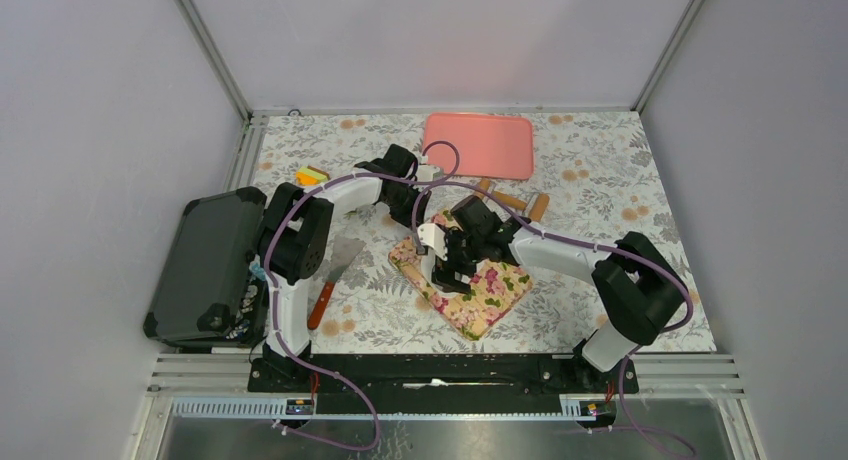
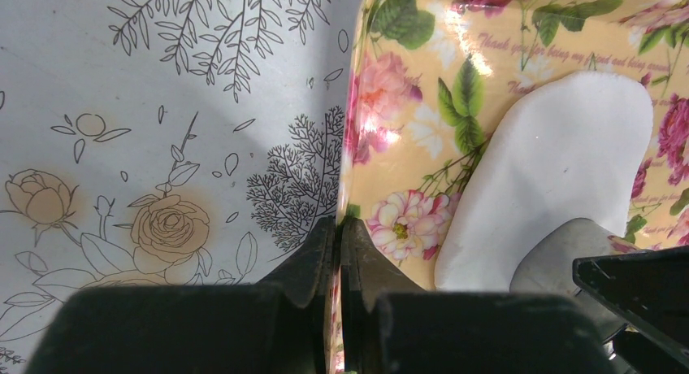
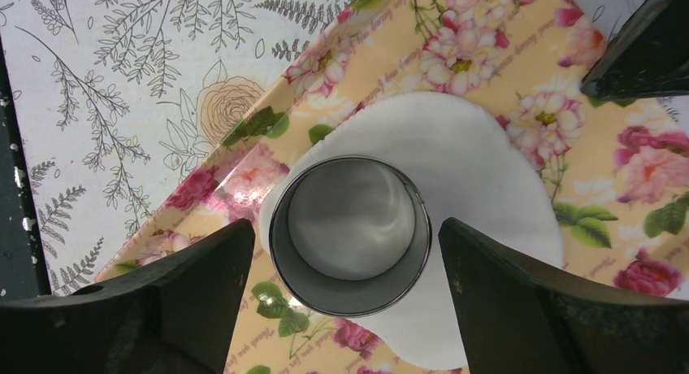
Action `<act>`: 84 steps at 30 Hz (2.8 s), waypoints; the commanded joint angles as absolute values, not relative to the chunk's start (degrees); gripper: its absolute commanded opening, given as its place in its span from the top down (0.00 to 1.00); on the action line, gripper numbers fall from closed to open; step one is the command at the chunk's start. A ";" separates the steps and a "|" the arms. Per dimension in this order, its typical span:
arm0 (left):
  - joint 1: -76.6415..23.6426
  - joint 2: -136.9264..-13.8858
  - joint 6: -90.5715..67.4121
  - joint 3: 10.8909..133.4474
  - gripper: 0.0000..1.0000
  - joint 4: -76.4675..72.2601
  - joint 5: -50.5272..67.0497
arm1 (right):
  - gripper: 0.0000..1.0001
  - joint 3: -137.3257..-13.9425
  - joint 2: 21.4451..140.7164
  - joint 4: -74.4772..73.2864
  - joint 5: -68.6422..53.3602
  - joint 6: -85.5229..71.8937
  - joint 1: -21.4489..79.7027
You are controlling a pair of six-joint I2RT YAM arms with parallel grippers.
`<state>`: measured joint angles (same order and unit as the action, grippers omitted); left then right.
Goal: Roll out the dumpling wrappers from the dough
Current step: Press the dumpling wrapper on the work surface.
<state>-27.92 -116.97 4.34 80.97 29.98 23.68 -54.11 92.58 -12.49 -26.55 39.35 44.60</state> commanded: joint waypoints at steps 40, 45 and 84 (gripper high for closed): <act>-28.30 -117.87 3.78 79.79 1.00 26.98 19.44 | 0.42 -51.59 95.02 -12.38 -23.76 37.00 45.18; -28.30 -117.88 3.60 79.80 1.00 26.98 19.17 | 0.42 -51.10 95.09 -12.79 -22.86 31.44 45.18; -28.31 -117.86 3.08 80.07 1.00 27.16 17.56 | 0.44 -48.41 96.86 -19.43 -11.40 18.16 46.33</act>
